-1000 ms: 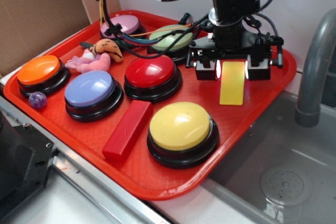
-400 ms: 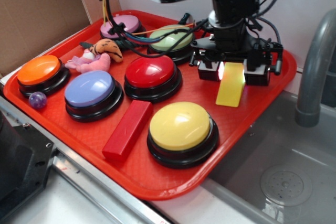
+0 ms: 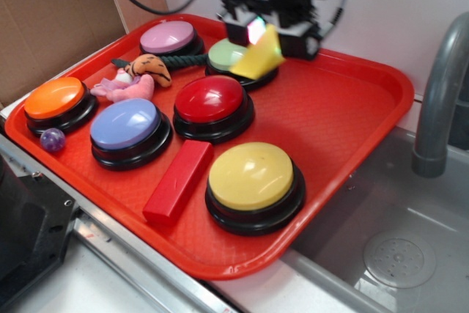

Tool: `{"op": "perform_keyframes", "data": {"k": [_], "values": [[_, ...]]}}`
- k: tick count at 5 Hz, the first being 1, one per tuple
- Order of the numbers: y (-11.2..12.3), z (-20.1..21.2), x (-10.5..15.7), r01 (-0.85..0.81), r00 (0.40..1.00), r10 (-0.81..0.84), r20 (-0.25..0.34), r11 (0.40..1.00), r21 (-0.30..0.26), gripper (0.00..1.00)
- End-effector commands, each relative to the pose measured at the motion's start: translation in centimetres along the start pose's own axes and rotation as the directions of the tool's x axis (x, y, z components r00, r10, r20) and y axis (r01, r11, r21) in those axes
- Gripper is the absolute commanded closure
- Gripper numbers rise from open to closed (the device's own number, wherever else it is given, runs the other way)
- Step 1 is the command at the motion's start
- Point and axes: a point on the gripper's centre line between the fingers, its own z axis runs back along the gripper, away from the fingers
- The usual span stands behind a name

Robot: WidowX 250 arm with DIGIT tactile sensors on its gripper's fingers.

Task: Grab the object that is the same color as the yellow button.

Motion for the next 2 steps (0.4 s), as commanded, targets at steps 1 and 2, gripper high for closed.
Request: {"op": "perform_keyframes", "data": {"k": [1,2], "values": [[5.4,7.5,-1.0,0.037,0.991,-0.045,0.127,0.997,0.064,1.00],[7.3,8.2,-2.5,-0.008,0.991,-0.001,0.133,0.998,0.064,1.00]]}}
